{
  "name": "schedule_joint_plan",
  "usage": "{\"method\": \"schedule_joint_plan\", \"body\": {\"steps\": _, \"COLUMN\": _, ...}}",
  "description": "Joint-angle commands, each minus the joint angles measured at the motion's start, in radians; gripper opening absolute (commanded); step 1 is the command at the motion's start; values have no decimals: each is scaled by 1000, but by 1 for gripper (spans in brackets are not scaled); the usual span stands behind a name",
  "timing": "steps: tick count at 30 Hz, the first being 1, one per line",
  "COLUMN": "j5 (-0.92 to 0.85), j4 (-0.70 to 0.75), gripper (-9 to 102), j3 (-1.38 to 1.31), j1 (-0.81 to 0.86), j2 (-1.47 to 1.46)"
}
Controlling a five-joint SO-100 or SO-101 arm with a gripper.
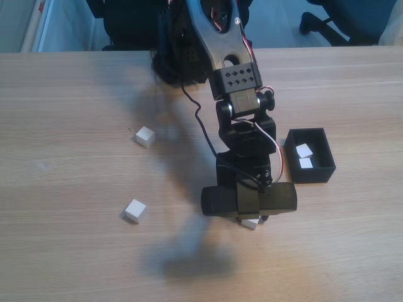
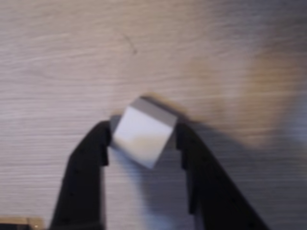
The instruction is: Pick blocks and place them in the box.
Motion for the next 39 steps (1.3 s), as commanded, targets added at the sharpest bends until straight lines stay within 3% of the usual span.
{"method": "schedule_joint_plan", "body": {"steps": 1, "j5": -12, "j4": -20, "gripper": 9, "j3": -61, "j1": 8, "j2": 8}}
{"method": "schedule_joint_plan", "body": {"steps": 8, "j5": -14, "j4": -48, "gripper": 0, "j3": -61, "j1": 11, "j2": -5}}
{"method": "schedule_joint_plan", "body": {"steps": 12, "j5": -2, "j4": -38, "gripper": 0, "j3": -48, "j1": 15, "j2": 31}}
{"method": "schedule_joint_plan", "body": {"steps": 19, "j5": 78, "j4": 66, "gripper": 0, "j3": 138, "j1": -25, "j2": 334}}
{"method": "schedule_joint_plan", "body": {"steps": 29, "j5": 80, "j4": 242, "gripper": 0, "j3": 422, "j1": -293, "j2": 795}}
{"method": "schedule_joint_plan", "body": {"steps": 39, "j5": 87, "j4": 207, "gripper": 2, "j3": 400, "j1": -503, "j2": 793}}
